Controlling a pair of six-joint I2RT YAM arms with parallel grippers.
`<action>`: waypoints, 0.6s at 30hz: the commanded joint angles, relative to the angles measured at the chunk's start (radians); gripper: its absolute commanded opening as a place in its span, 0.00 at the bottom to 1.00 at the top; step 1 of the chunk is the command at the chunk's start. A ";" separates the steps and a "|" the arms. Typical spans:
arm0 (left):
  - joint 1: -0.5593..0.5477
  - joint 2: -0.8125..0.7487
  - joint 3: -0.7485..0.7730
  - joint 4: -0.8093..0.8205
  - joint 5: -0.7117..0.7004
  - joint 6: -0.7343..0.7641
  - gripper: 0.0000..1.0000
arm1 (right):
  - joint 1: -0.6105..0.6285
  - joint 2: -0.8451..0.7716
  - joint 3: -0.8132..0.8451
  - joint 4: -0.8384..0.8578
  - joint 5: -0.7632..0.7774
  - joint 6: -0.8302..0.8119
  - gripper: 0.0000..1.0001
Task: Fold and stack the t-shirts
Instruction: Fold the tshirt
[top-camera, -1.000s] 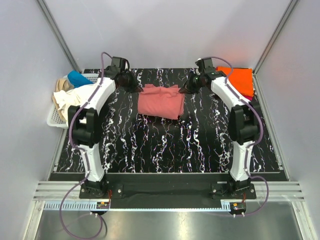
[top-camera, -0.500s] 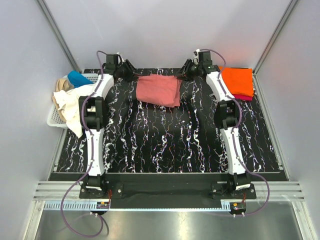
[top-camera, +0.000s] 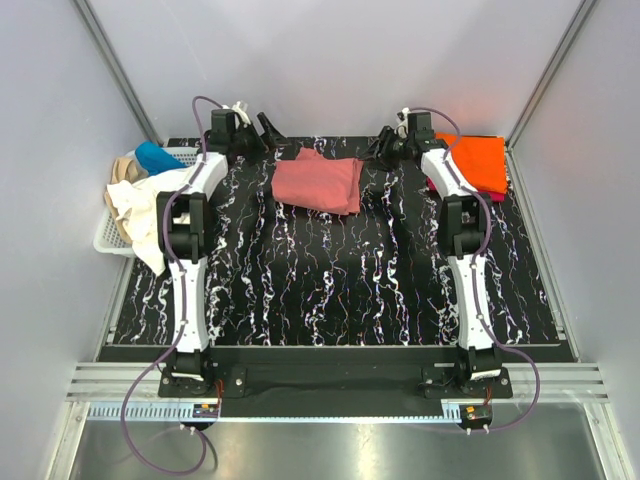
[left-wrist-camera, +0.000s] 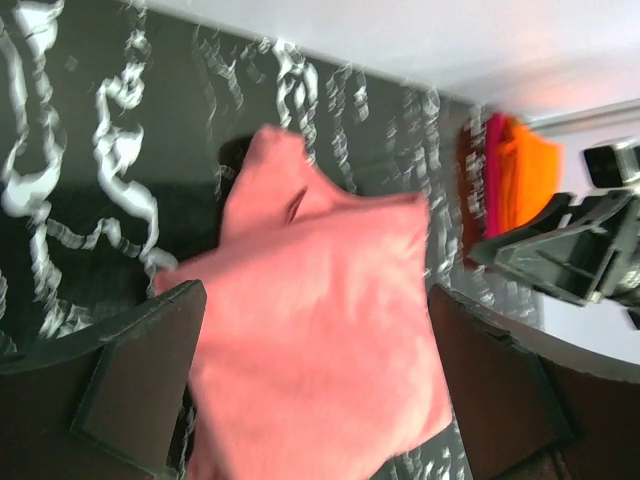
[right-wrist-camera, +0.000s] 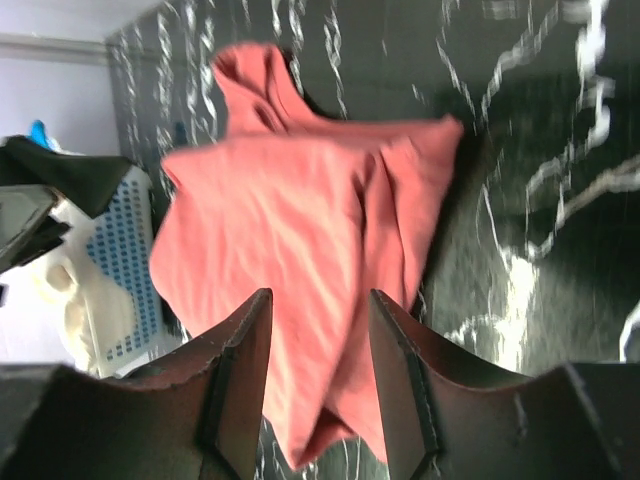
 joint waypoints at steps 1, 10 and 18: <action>-0.021 -0.188 -0.064 -0.095 -0.107 0.171 0.99 | 0.017 -0.148 -0.078 0.021 -0.002 -0.049 0.50; -0.032 -0.469 -0.356 -0.154 -0.147 0.248 0.99 | 0.114 -0.351 -0.384 0.023 0.047 -0.169 0.54; -0.027 -0.458 -0.419 -0.212 -0.079 0.295 0.81 | 0.140 -0.477 -0.600 0.049 0.147 -0.210 0.55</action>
